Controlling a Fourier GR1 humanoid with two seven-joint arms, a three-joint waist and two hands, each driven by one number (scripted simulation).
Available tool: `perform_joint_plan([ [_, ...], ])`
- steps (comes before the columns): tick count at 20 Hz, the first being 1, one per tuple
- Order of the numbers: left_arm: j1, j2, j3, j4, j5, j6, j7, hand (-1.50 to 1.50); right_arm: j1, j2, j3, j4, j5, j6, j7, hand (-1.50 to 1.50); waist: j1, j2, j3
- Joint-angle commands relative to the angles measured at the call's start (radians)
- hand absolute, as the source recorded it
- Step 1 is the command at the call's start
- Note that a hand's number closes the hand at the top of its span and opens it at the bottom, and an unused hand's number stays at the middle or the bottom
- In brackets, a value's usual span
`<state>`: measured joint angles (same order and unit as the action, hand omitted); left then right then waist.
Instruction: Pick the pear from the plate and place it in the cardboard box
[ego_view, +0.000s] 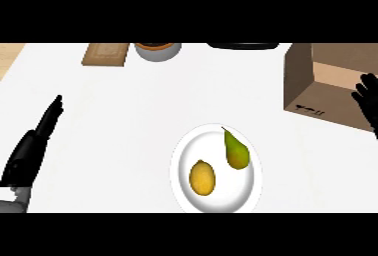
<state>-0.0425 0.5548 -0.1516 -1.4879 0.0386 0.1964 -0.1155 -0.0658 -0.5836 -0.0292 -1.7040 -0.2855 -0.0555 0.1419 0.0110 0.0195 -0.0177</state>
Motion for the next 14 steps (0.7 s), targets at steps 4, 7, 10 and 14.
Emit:
perform_joint_plan([
  [4,-0.1,-0.126,-0.115,0.003,0.016,-0.074,0.027,0.0,-0.008,0.196,0.236,-0.009,0.137,-0.178,0.212,-1.5,-0.02,-0.014,0.015],
  [7,-0.054,-0.122,-0.099,-0.007,0.051,-0.077,0.042,0.0,-0.049,0.339,-0.01,-0.066,0.042,-0.387,0.008,-1.5,-0.148,-0.085,0.052],
  [10,-0.091,-0.173,-0.166,-0.04,0.069,-0.126,0.053,0.0,0.055,0.044,0.401,0.094,0.559,-0.244,0.158,-1.5,-0.006,-0.013,0.007],
  [14,-0.149,-0.202,-0.179,-0.034,0.074,-0.127,0.117,0.0,0.027,0.041,0.56,0.066,0.834,-0.303,0.223,-1.5,-0.015,-0.022,0.013],
])
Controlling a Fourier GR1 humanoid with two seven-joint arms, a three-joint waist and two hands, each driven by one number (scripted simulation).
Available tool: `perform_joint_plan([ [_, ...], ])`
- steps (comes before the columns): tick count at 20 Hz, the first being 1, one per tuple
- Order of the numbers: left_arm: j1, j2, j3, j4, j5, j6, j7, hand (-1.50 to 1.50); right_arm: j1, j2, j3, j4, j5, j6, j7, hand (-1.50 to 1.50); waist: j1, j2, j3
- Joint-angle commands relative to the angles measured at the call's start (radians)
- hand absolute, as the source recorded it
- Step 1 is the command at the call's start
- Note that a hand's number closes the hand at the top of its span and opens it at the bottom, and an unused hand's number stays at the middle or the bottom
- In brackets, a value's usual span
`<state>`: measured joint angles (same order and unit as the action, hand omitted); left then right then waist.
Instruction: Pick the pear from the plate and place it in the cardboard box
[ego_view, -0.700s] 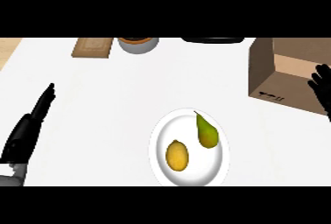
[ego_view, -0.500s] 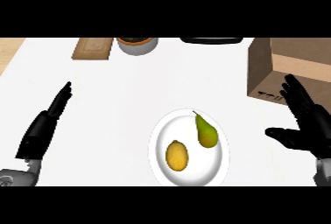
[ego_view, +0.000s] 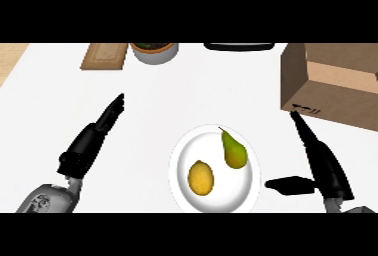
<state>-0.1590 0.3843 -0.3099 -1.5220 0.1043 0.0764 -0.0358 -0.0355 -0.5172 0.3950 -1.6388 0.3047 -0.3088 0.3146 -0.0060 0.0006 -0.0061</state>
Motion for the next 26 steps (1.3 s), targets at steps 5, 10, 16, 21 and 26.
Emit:
perform_joint_plan([
  [5,-0.049,-0.023,0.005,-0.038,0.032,-0.034,0.083,0.0,-0.077,-0.03,0.202,-0.224,0.432,0.094,0.392,-1.5,0.001,-0.007,0.003],
  [10,-0.051,-0.042,0.003,-0.01,0.03,-0.045,0.093,0.0,-0.166,-0.01,0.21,-0.443,0.288,0.437,0.67,-1.5,0.005,-0.004,0.003],
  [16,-0.06,-0.073,-0.005,-0.034,-0.005,-0.022,0.124,0.0,-0.312,0.114,0.13,-0.446,0.045,0.637,0.897,-1.5,0.017,-0.002,0.005],
  [21,-0.031,-0.089,0.007,0.002,-0.022,-0.044,0.062,0.0,-0.355,0.238,0.173,-0.328,0.104,0.565,0.955,-1.5,0.014,-0.002,0.005],
  [26,-0.072,-0.124,0.025,0.037,-0.049,-0.055,0.082,0.0,-0.358,0.257,0.082,-0.198,0.099,0.567,0.817,-1.5,0.008,-0.001,0.006],
])
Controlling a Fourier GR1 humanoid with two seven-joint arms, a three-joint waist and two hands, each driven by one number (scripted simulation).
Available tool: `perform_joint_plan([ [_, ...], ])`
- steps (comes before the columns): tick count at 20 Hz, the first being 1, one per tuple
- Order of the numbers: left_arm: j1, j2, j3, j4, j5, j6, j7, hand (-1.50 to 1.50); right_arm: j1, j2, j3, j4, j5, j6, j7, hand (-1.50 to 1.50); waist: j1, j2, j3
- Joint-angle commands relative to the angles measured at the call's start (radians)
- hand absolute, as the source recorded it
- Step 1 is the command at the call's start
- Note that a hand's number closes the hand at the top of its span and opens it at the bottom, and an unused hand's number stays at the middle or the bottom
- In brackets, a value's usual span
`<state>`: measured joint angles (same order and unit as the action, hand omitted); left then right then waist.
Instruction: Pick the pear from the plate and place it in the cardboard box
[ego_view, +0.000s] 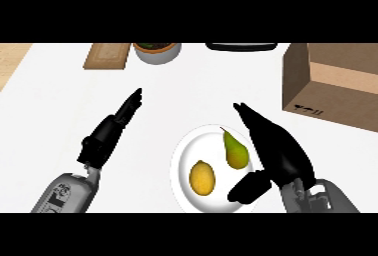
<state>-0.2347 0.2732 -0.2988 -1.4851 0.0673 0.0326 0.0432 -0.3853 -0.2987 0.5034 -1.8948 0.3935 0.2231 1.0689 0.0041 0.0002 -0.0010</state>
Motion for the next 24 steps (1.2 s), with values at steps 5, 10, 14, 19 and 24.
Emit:
perform_joint_plan([
  [5,0.041,0.011,0.033,-0.056,-0.014,-0.036,0.001,0.0,0.036,0.073,0.023,0.143,0.075,0.019,0.038,-1.5,0.001,-0.001,0.001],
  [10,-0.038,-0.024,0.081,0.079,-0.033,-0.058,-0.039,0.0,0.028,0.143,0.027,0.238,0.126,0.025,0.012,-1.5,-0.008,0.001,0.001],
  [14,-0.011,-0.055,0.075,-0.028,-0.054,-0.056,0.051,0.0,0.074,0.154,-0.004,0.316,0.201,-0.031,-0.114,-1.5,-0.005,-0.001,0.001],
  [19,0.036,-0.074,0.103,-0.017,-0.085,-0.099,0.011,0.0,0.051,0.194,-0.051,0.262,0.238,0.058,-0.098,-1.5,-0.005,-0.001,0.001],
  [24,0.017,-0.096,0.116,-0.084,-0.122,-0.106,0.091,0.0,0.061,0.217,-0.084,0.368,0.286,0.058,-0.184,-1.5,-0.003,-0.001,0.001],
])
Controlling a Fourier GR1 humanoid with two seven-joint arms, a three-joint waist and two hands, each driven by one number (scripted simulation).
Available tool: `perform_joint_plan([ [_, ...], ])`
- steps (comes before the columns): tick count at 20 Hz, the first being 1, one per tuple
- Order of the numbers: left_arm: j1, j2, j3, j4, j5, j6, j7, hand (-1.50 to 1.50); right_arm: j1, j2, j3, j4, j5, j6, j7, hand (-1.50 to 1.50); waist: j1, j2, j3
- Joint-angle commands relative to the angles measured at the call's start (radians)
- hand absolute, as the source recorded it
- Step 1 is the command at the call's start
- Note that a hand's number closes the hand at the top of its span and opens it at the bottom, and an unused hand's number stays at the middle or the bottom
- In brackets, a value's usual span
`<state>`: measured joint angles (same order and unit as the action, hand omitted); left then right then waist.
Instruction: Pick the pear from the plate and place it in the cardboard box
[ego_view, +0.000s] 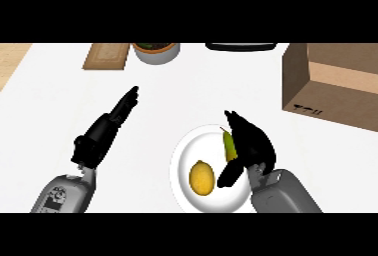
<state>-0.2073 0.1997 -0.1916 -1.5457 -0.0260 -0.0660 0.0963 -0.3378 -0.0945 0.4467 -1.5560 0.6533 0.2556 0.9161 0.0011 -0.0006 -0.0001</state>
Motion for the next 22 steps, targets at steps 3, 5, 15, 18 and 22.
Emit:
perform_joint_plan([
  [3,0.014,-0.006,0.054,0.03,-0.007,-0.054,-0.048,0.0,-0.005,0.074,-0.023,0.047,0.03,0.054,0.007,-1.5,0.0,0.0,0.0],
  [5,0.013,-0.048,0.035,-0.04,-0.034,-0.022,0.031,0.0,0.0,0.05,-0.065,0.07,0.032,0.072,-0.048,-1.5,0.001,0.0,0.0],
  [15,-0.024,-0.11,0.041,0.046,-0.098,-0.03,-0.002,0.0,0.024,0.089,-0.084,0.185,0.097,0.069,-0.115,-1.5,0.0,0.001,0.0],
  [18,0.005,-0.092,0.074,0.007,-0.076,-0.068,-0.021,0.0,0.077,0.076,-0.067,0.176,0.129,0.054,-0.155,-1.5,-0.001,0.0,0.0],
  [22,0.069,-0.096,0.051,-0.011,-0.111,-0.065,-0.039,0.0,0.031,0.094,-0.027,0.267,0.147,0.0,-0.115,-1.5,0.003,0.0,0.0],
])
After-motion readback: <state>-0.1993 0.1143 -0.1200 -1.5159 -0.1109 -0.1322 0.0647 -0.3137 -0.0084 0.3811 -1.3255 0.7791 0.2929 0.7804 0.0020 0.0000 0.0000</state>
